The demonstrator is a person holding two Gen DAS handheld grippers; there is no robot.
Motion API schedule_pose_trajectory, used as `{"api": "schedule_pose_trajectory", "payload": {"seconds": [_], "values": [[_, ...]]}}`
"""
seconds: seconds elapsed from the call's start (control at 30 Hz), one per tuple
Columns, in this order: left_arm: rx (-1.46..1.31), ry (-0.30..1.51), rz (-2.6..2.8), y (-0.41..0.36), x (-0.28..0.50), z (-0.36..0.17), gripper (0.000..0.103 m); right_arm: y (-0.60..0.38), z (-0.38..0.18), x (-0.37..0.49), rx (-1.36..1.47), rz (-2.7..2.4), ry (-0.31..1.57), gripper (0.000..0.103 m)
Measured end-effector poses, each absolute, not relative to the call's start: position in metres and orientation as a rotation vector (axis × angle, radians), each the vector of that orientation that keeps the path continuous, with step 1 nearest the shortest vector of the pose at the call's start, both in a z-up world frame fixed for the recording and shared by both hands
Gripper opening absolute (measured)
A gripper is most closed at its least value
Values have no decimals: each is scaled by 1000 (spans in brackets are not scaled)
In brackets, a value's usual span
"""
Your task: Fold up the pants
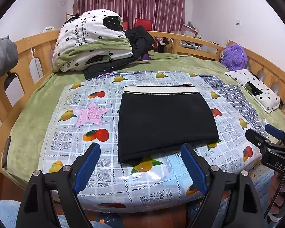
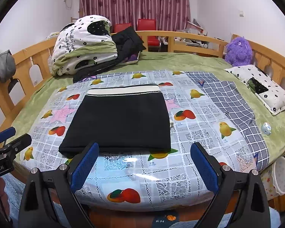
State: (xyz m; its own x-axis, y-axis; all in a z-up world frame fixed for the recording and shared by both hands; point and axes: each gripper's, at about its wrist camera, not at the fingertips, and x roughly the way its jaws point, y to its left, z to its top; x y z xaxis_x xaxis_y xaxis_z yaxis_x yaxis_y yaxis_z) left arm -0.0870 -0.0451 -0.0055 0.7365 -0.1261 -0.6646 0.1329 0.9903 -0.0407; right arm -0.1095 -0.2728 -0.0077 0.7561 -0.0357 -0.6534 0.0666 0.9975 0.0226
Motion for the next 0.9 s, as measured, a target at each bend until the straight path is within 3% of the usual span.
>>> {"api": "schedule_pose_trajectory", "payload": {"seconds": [0.9], "values": [[10,733,-143,-49,-86,-3,86,-276,-4,-115,72,-70,694,96]]}}
